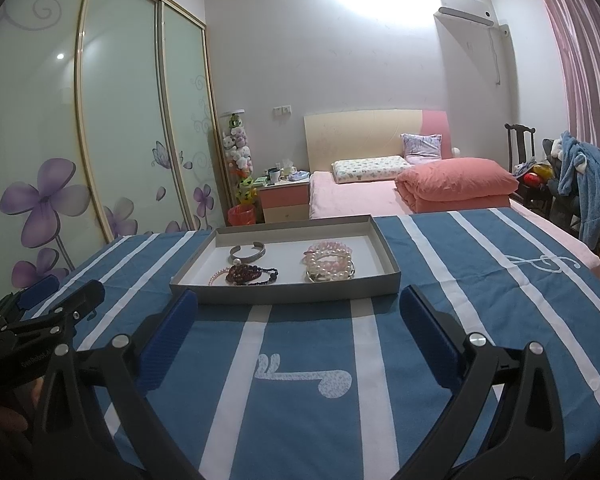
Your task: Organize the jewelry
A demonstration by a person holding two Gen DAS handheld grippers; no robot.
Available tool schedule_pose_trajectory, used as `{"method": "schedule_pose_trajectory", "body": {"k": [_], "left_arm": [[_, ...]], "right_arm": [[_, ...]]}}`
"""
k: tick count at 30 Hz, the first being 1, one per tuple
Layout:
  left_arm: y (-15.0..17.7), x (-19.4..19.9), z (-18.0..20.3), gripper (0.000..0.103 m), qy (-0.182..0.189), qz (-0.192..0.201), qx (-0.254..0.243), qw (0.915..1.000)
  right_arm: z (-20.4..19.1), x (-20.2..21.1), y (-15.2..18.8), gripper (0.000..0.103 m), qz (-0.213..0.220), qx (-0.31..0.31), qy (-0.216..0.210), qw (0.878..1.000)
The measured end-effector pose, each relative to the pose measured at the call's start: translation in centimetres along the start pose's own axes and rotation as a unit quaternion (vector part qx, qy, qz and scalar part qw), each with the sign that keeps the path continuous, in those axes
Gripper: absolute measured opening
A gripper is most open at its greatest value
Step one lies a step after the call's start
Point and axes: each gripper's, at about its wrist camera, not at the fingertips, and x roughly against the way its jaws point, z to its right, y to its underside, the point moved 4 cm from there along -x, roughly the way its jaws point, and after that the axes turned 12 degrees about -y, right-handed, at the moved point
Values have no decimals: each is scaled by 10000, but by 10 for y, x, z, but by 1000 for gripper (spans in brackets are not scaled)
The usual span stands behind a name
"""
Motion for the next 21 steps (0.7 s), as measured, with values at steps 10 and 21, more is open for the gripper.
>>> {"method": "schedule_pose_trajectory", "body": {"k": [10,21], "left_arm": [[2,0,1,101,-46,2,-10,10000],[2,-1,0,101,-12,-45,12,10000]], "right_arm": [[-1,-2,3,99,-39,-17,-6,10000],[-1,-1,2,99,-44,-22,-4,10000]]}}
